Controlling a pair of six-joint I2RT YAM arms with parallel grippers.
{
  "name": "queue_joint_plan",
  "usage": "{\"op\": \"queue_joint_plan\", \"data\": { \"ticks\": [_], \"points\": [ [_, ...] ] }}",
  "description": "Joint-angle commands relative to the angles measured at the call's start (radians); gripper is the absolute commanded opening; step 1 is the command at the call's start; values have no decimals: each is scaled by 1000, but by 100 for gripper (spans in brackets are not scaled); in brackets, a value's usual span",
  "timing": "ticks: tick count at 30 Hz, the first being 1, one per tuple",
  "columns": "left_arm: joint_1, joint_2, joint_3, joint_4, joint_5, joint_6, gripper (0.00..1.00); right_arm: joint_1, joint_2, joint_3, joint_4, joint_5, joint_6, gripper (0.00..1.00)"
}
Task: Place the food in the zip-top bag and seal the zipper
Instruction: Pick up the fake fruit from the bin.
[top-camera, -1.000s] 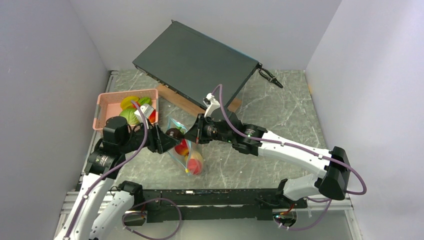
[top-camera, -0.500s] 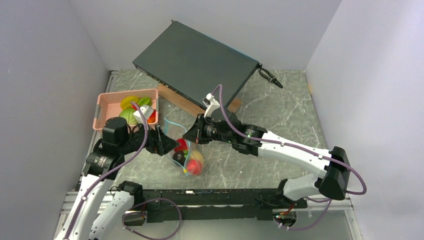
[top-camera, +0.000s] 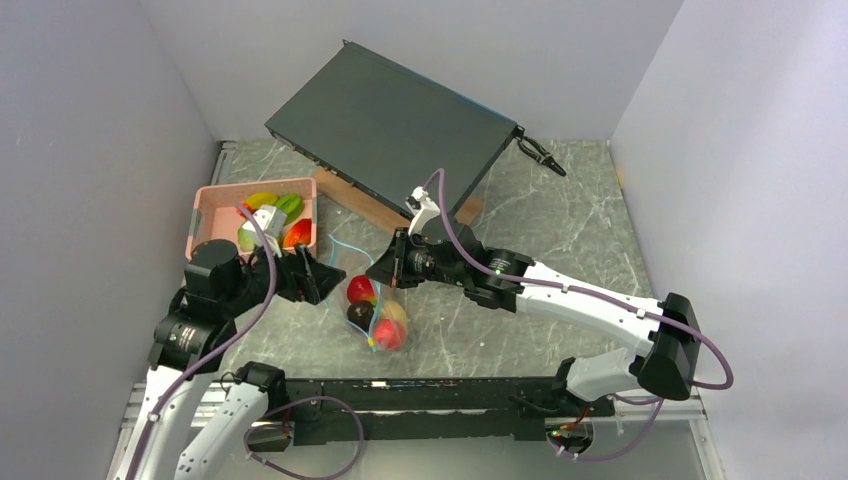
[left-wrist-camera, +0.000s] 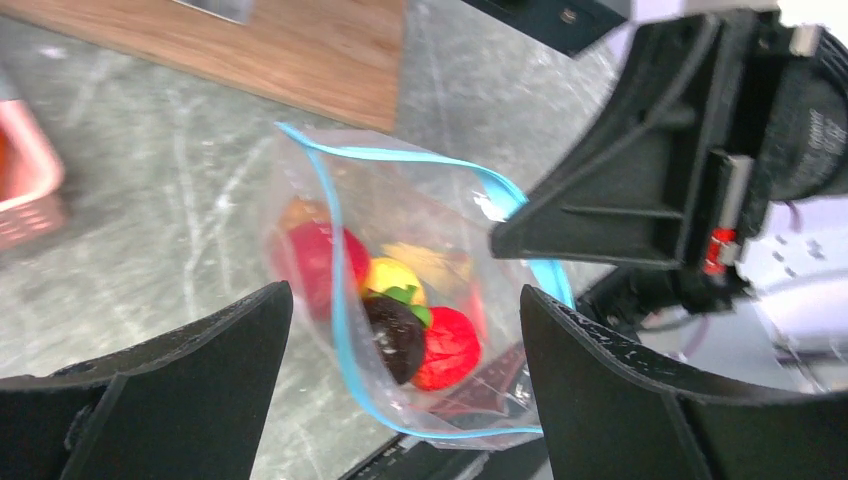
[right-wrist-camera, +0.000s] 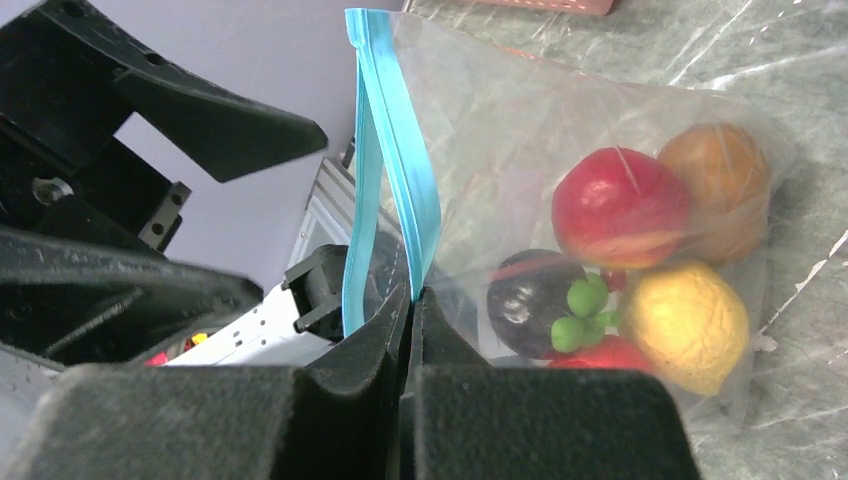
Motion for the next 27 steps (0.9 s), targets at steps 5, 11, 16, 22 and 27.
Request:
{"op": "queue_joint_plan", "data": {
  "ticks": [5, 11, 16, 22, 27],
  "points": [
    [-3, -89, 66, -132, -618, -116, 95, -2, -26, 22, 40, -10, -13, 0],
    [-3, -172, -12, -132, -911, -244, 100, -2, -26, 21, 41, -13, -18, 0],
    [-2, -94, -26, -132, -975, -238, 100, -2, -24, 23, 35, -21, -17, 0],
    [13, 76, -9, -40, -986, -197, 100, -1, -29, 13, 45, -20, -9, 0],
    [154, 199, 27, 89, -738, -109, 100, -1, -34, 16, 29, -20, -14, 0]
  ]
}}
